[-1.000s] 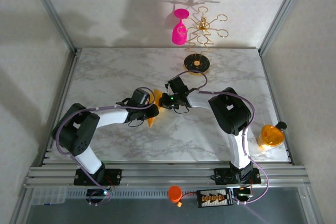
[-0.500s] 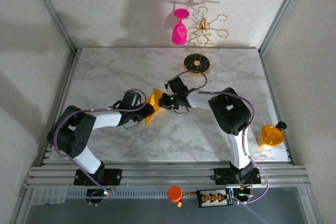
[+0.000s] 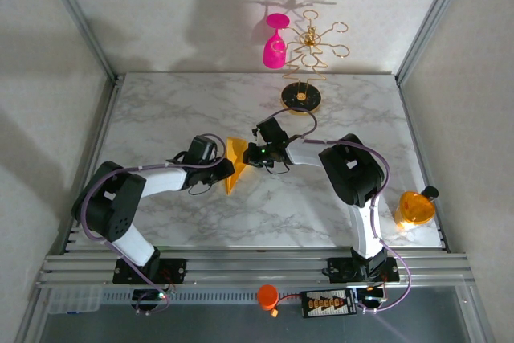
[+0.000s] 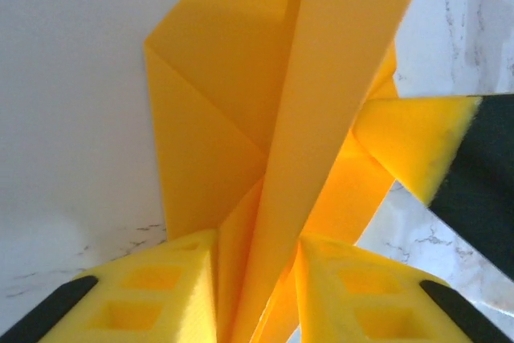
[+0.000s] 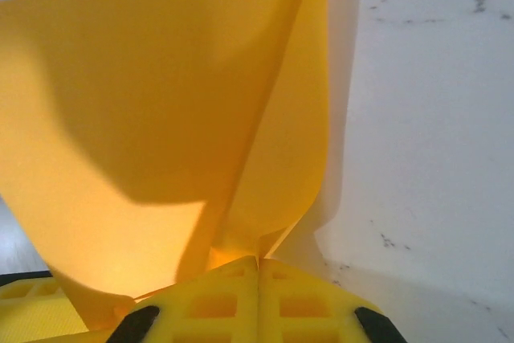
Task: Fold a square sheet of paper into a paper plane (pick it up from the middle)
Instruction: Move the paper plane to the top-center of the table.
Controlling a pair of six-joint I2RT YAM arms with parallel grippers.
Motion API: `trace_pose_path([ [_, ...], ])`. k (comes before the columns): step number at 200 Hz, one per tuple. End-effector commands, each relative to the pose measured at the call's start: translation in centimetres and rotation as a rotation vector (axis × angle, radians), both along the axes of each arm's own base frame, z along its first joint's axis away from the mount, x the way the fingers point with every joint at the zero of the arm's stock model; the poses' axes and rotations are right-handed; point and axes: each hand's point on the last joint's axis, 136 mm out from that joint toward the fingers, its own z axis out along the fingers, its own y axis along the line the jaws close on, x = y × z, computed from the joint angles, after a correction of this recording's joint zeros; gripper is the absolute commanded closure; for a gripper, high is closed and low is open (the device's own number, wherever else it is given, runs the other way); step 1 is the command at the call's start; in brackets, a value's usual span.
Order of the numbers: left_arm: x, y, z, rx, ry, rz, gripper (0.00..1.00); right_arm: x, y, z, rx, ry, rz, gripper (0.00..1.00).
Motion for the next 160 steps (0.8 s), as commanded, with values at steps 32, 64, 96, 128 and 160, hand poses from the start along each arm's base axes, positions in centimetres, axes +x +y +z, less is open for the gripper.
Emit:
trace_pose_path([
  [32,0.5,-0.1,-0.3,0.125,-0.012,-0.059,0.76,0.3,0.4,0.9,0.005,-0.018,0.013,0.97],
  [64,0.5,-0.1,-0.9,0.17,0.0,-0.08,0.77,0.4,0.4,1.0,0.007,-0.019,0.013,0.97],
  [96,0.7,-0.4,-0.9,0.202,-0.005,-0.106,0.78,0.4,0.5,1.1,0.008,-0.02,0.014,0.97],
  [128,0.9,-0.9,-0.9,0.209,-0.006,-0.126,0.78,0.5,0.5,1.1,0.008,-0.022,0.014,0.96],
  [160,0.9,-1.0,-1.2,0.229,0.001,-0.138,0.79,0.5,0.6,1.1,0.009,-0.02,0.019,0.96],
])
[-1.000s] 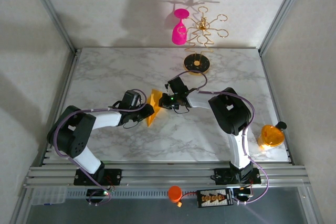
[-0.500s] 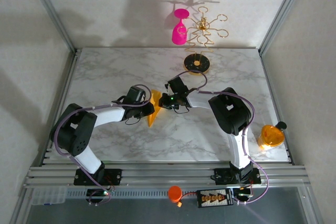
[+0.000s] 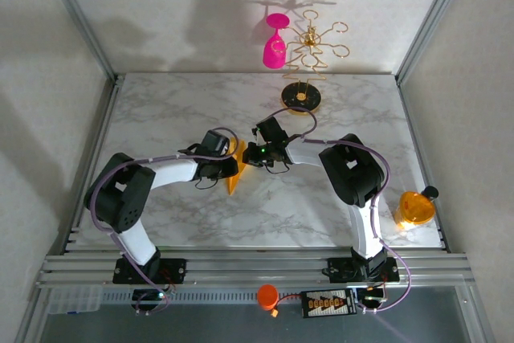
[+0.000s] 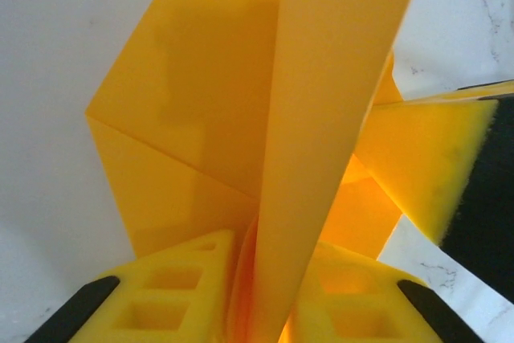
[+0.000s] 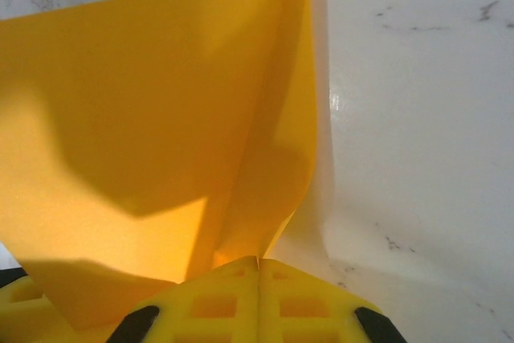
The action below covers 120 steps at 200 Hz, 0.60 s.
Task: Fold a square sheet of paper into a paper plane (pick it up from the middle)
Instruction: Move the paper plane to the top-center of the table.
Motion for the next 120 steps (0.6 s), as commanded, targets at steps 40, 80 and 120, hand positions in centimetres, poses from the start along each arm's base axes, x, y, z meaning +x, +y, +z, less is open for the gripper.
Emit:
trace_pose_path([
  [40,0.1,0.2,-0.4,0.067,0.014,-0.02,0.85,0.4,0.4,0.9,0.008,-0.019,0.014,0.94],
  [80,0.6,0.3,0.7,0.071,-0.01,-0.007,0.92,1.5,-0.4,2.8,-0.01,-0.077,-0.029,0.75],
  [120,1.6,1.3,2.5,0.13,-0.056,0.022,0.93,4.3,-4.6,5.5,-0.065,-0.182,-0.191,0.48],
])
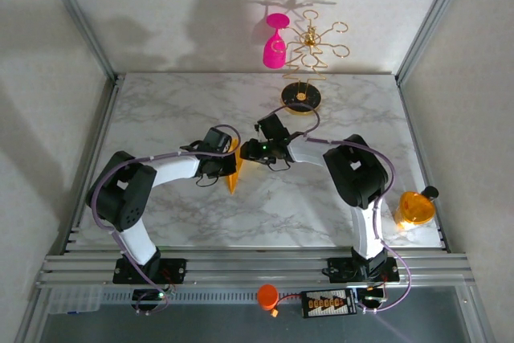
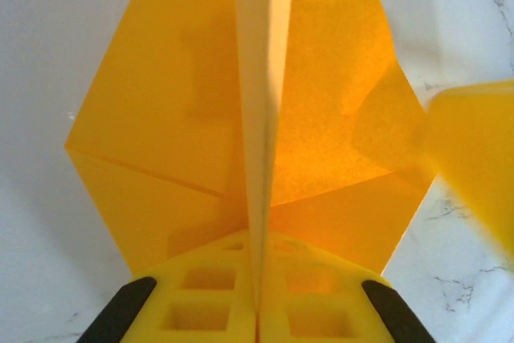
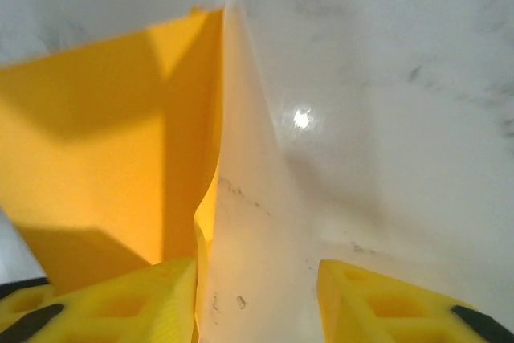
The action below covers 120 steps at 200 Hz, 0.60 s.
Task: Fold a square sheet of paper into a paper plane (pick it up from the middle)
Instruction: Move the paper plane to the top-center of the table.
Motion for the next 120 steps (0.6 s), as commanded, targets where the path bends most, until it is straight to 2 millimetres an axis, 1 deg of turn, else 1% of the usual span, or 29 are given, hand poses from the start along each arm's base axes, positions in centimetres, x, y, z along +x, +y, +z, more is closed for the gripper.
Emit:
trace_pose_path([
  [1,1.0,0.8,2.1,0.067,-0.055,0.015,0.93,2.7,-3.2,3.8,-0.023,-0.116,-0.13,0.48],
  [8,1.5,1.0,2.5,0.08,-0.066,0.019,0.93,3.2,-4.4,4.1,-0.031,-0.133,-0.17,0.45],
  [30,3.1,1.7,2.8,0.141,-0.078,0.022,0.93,4.1,-7.9,5.1,-0.045,-0.18,-0.283,0.36],
  [54,5.9,2.3,3.3,0.21,-0.093,0.025,0.93,4.4,-10.7,6.2,-0.069,-0.239,-0.361,0.29],
  [72,8.2,2.5,3.2,0.243,-0.087,0.02,0.93,4.4,-12.1,6.9,-0.081,-0.266,-0.395,0.28],
  [88,10.1,2.7,2.8,0.288,-0.083,0.015,0.93,4.1,-13.0,6.8,-0.091,-0.266,-0.415,0.27],
  [120,12.5,2.0,1.5,0.325,-0.06,-0.002,0.93,3.7,-13.8,6.5,-0.098,-0.249,-0.428,0.27],
])
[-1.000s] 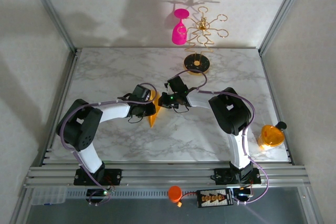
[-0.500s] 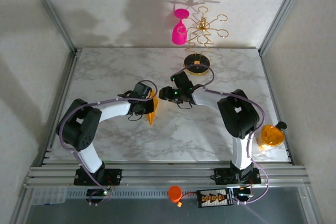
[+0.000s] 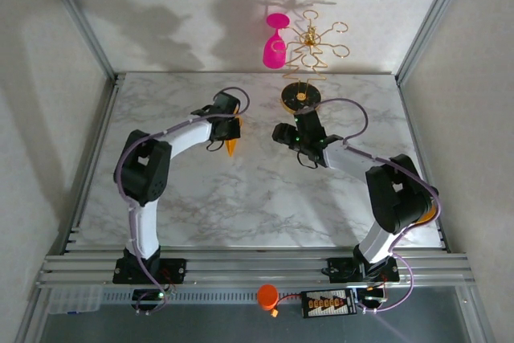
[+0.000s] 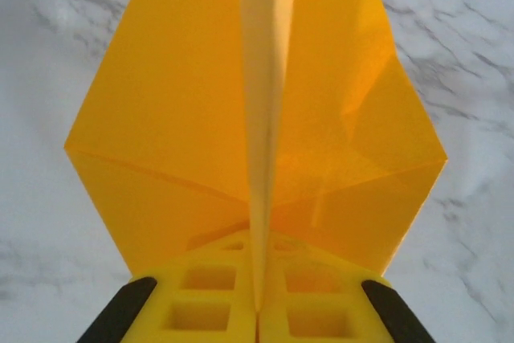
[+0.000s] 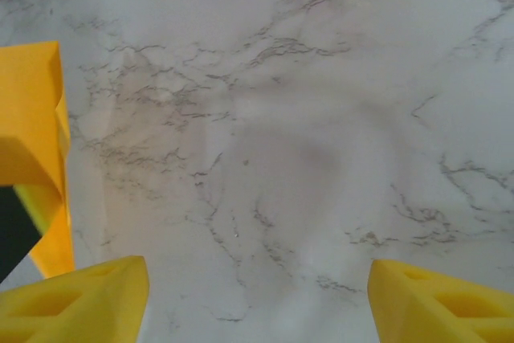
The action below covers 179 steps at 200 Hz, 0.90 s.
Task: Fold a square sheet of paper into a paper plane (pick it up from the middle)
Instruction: Move the paper plane to the top-center of the table.
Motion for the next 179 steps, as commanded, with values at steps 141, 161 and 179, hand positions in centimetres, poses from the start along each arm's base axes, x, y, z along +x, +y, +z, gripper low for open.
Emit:
trace_pose_path([
  [141,2.2,0.4,-4.9,0.13,0.097,0.027,0.73,0.2,-0.6,-0.5,0.014,0.025,-0.023,0.27],
  [161,2.1,0.4,-5.4,0.139,0.107,0.023,0.69,0.2,-0.5,-0.6,0.016,0.029,-0.02,0.28],
  [179,2.0,0.4,-5.8,0.144,0.111,0.024,0.68,0.2,-0.4,-0.7,0.016,0.031,-0.02,0.27],
])
